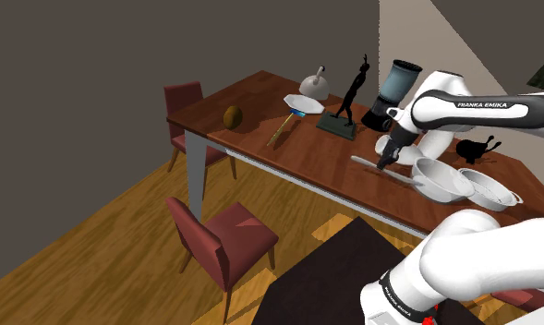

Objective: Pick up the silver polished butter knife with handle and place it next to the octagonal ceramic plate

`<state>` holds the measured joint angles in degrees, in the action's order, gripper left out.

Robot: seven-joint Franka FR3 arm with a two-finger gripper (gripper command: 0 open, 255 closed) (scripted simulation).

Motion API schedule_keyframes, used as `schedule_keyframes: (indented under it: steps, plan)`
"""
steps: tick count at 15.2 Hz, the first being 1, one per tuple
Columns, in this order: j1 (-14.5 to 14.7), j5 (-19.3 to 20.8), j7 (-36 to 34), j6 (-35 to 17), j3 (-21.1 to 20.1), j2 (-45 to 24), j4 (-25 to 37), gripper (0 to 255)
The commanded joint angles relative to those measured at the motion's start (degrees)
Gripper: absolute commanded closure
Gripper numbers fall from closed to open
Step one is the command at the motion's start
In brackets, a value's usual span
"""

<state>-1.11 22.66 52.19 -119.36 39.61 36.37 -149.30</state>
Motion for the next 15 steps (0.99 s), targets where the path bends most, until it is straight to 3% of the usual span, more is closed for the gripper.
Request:
schedule_keyframes:
  steps: [1, 6, 15]
  plan:
    - [-0.1, -0.3, 0.0, 1.9, -0.7, 0.8, 1.0, 255]
    - [-0.1, -1.2, -0.1, 6.1, -2.4, 2.2, 3.8, 255]
    - [12.0, -12.9, 3.3, 1.2, 3.9, -20.1, 20.5, 255]
